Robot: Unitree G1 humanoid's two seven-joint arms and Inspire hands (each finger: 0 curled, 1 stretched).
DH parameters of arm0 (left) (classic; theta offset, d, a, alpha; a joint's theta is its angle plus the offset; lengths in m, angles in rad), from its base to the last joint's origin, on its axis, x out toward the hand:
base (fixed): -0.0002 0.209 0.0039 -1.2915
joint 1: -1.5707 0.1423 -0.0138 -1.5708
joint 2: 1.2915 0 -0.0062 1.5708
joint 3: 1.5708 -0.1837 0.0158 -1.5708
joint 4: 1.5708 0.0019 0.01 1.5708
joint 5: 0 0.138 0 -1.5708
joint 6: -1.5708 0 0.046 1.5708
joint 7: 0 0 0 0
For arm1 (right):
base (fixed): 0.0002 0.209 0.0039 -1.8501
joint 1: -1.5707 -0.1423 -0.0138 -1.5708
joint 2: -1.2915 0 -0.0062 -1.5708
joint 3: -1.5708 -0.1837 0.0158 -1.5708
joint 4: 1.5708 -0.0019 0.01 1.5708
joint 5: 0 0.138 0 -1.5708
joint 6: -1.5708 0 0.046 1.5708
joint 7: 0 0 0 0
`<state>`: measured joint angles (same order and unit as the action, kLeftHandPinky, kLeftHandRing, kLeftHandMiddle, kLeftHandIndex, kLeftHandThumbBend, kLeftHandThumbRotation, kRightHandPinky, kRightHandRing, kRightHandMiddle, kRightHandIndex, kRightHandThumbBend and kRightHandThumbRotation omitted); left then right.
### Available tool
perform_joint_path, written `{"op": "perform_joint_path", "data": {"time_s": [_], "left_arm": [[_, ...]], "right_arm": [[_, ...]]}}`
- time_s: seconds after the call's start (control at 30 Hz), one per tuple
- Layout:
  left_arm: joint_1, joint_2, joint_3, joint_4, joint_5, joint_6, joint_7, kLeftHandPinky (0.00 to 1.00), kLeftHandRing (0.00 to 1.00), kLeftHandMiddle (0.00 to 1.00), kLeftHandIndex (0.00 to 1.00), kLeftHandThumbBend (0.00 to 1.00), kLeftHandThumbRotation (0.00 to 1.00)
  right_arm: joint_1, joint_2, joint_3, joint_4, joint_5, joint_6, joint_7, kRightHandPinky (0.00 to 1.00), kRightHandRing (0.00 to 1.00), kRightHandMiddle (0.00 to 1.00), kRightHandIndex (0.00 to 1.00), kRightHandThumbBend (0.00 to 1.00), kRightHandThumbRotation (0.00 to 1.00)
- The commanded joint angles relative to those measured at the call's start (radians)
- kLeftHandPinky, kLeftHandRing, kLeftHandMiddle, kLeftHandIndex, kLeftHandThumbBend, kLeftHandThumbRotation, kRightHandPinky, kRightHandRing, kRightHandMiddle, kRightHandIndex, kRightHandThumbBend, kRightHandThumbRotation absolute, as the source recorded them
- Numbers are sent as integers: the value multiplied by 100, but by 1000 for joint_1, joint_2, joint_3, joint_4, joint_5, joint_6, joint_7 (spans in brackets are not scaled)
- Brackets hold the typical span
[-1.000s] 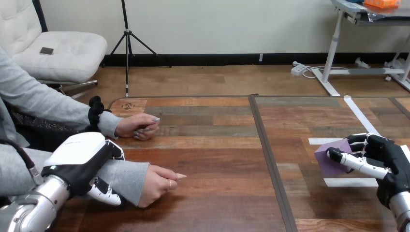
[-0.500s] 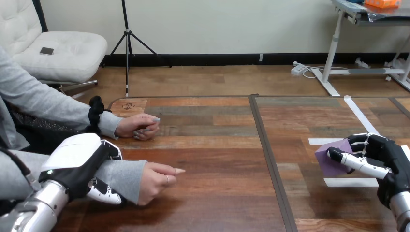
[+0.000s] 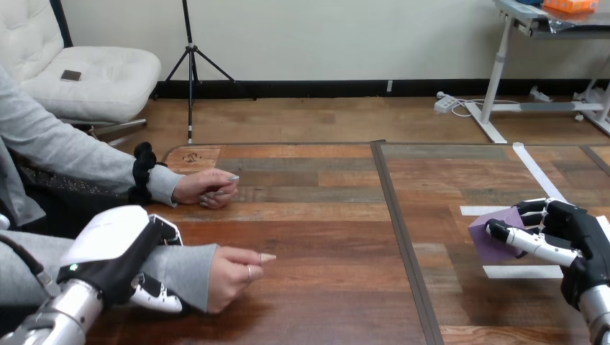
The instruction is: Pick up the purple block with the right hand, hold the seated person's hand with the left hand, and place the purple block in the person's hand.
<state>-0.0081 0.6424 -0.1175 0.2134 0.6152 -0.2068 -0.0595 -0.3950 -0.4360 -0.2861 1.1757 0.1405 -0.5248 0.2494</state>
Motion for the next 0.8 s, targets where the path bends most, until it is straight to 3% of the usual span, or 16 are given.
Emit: {"op": "perform_joint_path", "data": {"time_s": [0.0, 0.37, 0.57, 0.77], "left_arm": [[-23, -46, 27, -89, -43, -18, 46, 23, 30, 36, 37, 79, 0], [-12, -66, 46, -110, -49, -47, 112, 24, 30, 35, 36, 79, 0], [-8, -78, 54, -125, -61, -55, 133, 24, 30, 35, 36, 77, 0], [-15, -95, 58, -129, -59, -58, 161, 24, 29, 34, 36, 77, 0]], "right_arm": [[-79, 13, 3, -44, -2, -33, -10, 31, 35, 39, 42, 90, 0], [-87, 44, -14, -48, 33, -35, 13, 30, 34, 39, 41, 91, 0], [-91, 63, -6, -62, 29, -14, -11, 30, 35, 40, 41, 92, 0], [-93, 84, 7, -71, 16, -34, -28, 32, 35, 40, 41, 91, 0]]}}
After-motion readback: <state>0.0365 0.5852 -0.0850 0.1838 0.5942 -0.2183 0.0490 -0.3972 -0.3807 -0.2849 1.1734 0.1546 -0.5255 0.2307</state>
